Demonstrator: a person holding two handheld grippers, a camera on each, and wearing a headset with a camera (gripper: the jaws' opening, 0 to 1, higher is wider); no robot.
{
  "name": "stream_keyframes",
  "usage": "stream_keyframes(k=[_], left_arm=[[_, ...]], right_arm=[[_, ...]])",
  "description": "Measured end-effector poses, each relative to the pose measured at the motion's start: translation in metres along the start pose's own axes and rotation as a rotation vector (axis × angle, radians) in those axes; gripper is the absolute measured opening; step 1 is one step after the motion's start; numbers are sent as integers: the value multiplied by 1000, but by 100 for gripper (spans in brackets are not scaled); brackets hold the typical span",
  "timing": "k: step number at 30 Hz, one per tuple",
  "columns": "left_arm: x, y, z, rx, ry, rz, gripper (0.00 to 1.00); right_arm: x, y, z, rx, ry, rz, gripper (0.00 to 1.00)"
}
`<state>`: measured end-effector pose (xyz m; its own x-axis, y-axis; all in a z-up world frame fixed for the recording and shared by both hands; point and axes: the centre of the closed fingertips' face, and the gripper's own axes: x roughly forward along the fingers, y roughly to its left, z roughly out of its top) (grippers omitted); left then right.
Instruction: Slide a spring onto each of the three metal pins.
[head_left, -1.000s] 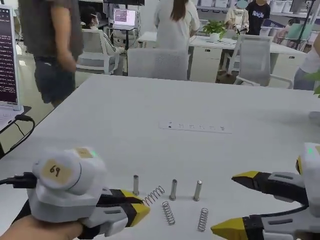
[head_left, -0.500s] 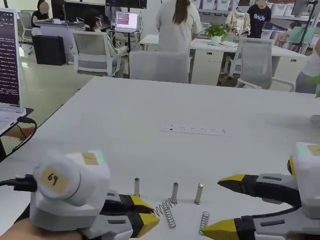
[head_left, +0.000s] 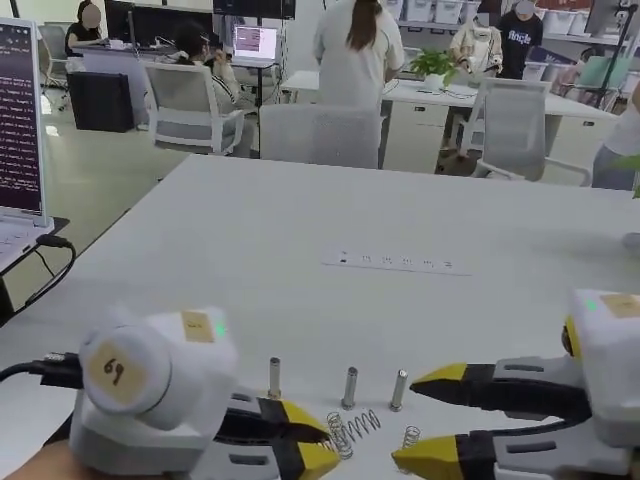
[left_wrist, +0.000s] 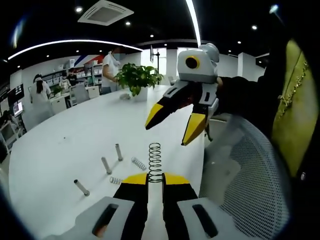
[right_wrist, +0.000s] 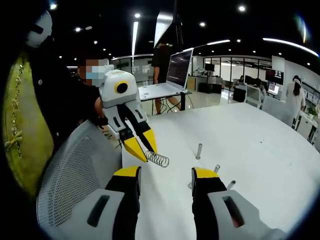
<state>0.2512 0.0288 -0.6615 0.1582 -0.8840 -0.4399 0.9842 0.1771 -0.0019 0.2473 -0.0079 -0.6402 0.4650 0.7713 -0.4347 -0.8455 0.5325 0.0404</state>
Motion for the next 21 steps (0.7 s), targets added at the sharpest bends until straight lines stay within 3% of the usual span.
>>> stream_keyframes(k=[10,21], left_arm=[[2,-12,6,35,-13,-42,2],[3,-18,10,59,-24,-63,2]], right_arm=[[3,8,-1,-10,6,34,25],[6,14,-3,3,17,71,16]])
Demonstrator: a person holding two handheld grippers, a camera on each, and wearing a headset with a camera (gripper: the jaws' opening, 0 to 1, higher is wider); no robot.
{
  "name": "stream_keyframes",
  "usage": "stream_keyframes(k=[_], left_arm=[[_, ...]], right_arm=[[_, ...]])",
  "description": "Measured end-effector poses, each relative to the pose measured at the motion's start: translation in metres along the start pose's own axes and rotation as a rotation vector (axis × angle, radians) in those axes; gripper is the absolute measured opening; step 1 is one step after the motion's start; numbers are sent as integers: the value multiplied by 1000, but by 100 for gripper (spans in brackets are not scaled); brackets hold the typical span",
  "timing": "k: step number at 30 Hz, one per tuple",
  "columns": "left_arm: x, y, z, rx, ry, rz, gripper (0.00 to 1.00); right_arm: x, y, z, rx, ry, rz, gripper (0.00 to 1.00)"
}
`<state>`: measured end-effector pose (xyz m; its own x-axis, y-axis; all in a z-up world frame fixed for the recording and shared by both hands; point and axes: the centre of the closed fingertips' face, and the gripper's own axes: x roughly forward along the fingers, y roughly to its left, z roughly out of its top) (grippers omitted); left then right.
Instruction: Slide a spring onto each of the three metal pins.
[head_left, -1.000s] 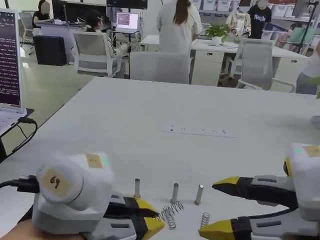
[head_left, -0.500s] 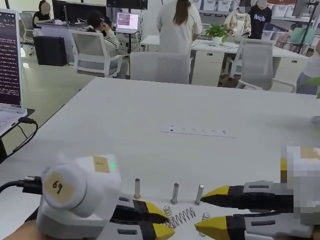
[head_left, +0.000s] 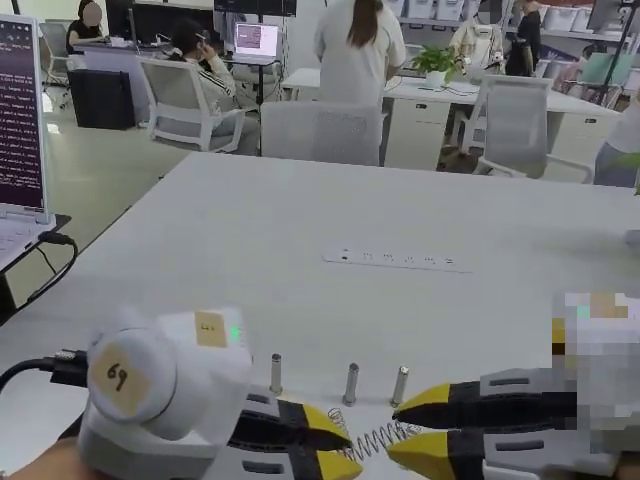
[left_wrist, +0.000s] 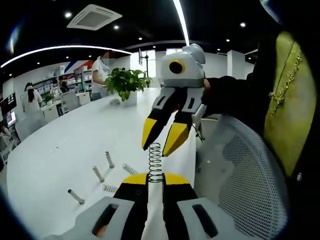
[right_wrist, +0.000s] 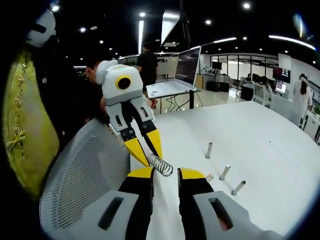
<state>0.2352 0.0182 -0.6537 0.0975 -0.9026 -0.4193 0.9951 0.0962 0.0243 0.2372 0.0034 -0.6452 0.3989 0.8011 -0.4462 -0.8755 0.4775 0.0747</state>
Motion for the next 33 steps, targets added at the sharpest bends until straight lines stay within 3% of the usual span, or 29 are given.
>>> stream_keyframes(k=[7,33], left_arm=[[1,-1,0,6,-1,-10,2],[8,-4,-10,50,48,-20,1]], right_arm=[[2,3,-2,6,10,20,11],[4,14,4,-36,41,49,10]])
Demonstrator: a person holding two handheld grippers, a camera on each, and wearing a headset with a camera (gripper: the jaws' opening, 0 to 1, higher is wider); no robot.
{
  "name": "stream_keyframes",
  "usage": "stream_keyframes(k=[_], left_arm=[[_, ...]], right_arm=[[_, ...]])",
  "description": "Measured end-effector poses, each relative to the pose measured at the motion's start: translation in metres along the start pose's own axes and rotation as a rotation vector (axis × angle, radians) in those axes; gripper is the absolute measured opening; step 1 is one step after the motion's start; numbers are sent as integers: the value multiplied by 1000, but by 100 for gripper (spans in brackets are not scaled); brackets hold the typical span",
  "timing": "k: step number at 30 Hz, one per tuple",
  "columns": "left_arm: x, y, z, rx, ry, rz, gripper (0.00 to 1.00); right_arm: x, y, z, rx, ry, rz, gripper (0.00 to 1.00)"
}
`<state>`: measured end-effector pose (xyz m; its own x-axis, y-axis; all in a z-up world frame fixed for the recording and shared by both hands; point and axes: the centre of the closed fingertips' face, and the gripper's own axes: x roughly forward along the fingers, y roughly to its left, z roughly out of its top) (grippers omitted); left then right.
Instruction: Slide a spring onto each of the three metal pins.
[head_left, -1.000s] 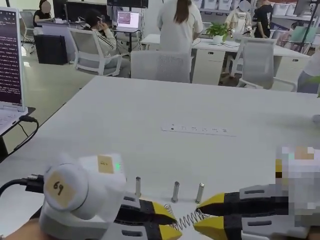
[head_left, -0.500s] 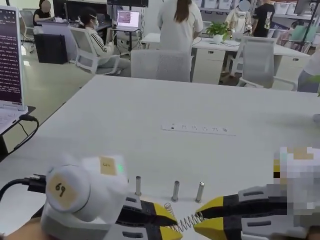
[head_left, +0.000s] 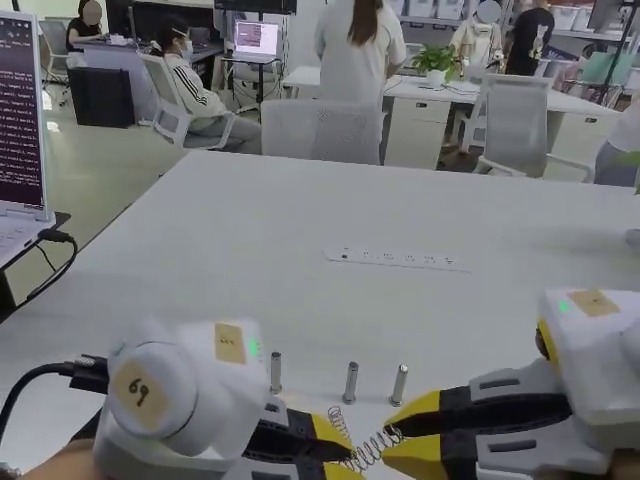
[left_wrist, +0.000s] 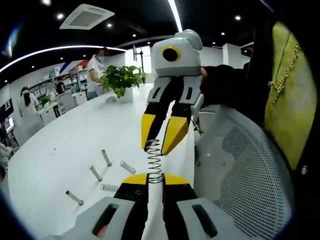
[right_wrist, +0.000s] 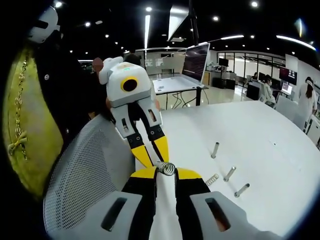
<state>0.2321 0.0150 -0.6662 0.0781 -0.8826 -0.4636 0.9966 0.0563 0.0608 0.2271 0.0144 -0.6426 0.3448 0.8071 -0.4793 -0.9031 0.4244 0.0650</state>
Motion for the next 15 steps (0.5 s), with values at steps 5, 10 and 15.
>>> stream_keyframes(k=[5,10,15], left_arm=[[1,-1,-2,6,8,-1,1],[2,-2,-3,7,9,-2,1],[3,-2,-4,1,7,-3,1]], right_arm=[[1,2,2,-13,9,3,9],[3,6,5,-22,15,15,9],[5,7,7,-41,32,23,9]])
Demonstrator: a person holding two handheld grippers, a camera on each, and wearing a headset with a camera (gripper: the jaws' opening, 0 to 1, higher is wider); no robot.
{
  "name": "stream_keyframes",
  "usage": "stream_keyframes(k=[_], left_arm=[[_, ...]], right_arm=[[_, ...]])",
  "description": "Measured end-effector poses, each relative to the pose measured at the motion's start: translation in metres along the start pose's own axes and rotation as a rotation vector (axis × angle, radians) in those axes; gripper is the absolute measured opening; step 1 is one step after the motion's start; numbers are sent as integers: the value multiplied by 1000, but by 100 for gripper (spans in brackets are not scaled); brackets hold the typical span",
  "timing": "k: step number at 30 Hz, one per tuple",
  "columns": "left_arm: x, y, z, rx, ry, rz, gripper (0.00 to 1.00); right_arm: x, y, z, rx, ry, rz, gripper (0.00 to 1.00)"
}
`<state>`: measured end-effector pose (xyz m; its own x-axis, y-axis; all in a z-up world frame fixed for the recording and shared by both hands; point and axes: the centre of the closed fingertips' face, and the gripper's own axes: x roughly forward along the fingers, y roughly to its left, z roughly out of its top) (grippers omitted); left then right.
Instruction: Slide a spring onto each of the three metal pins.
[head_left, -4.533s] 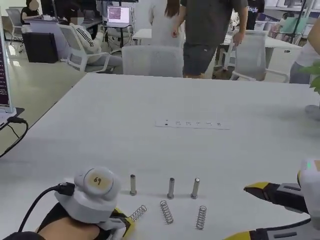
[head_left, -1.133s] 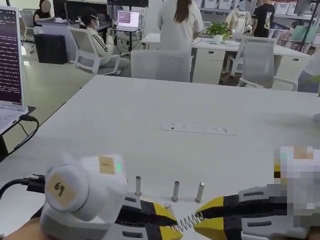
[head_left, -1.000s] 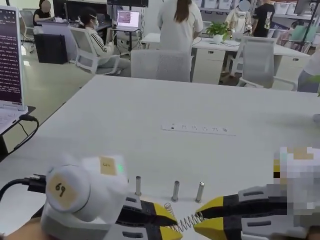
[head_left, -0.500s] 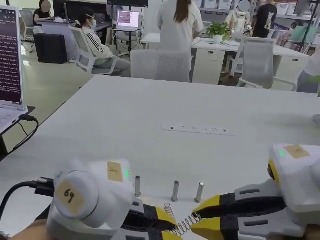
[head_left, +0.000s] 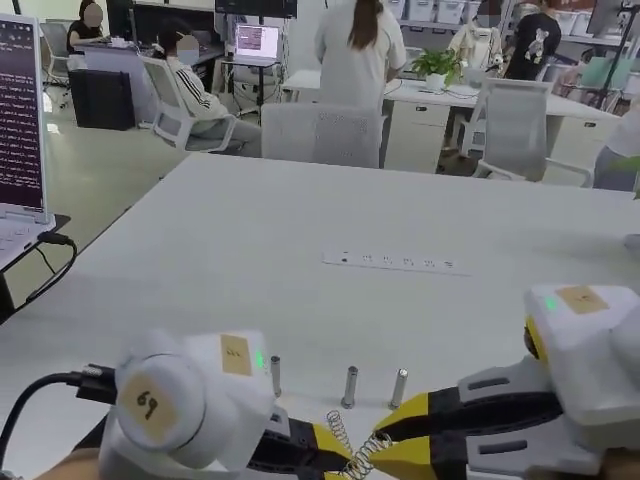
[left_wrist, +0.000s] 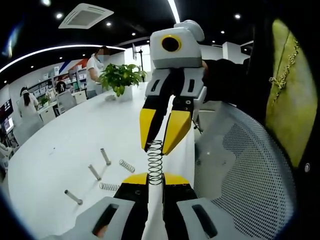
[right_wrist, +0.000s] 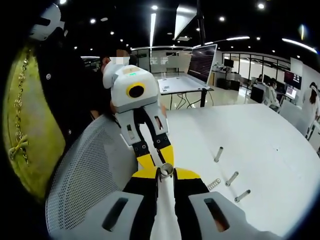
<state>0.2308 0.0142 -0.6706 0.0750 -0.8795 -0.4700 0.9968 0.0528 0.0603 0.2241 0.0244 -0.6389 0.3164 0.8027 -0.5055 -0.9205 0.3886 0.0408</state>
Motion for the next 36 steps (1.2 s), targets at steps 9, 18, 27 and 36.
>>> stream_keyframes(k=[9,18,27,36], left_arm=[[1,-2,-1,7,-3,-4,1],[3,-6,2,28,-1,-14,1],[3,-6,2,34,-1,-13,1],[4,-8,6,37,-12,-15,1]], right_arm=[[1,2,-2,-25,60,15,9],[2,5,-9,-90,193,79,11],[4,6,-13,-170,300,133,11],[10,9,-17,-224,374,183,11]])
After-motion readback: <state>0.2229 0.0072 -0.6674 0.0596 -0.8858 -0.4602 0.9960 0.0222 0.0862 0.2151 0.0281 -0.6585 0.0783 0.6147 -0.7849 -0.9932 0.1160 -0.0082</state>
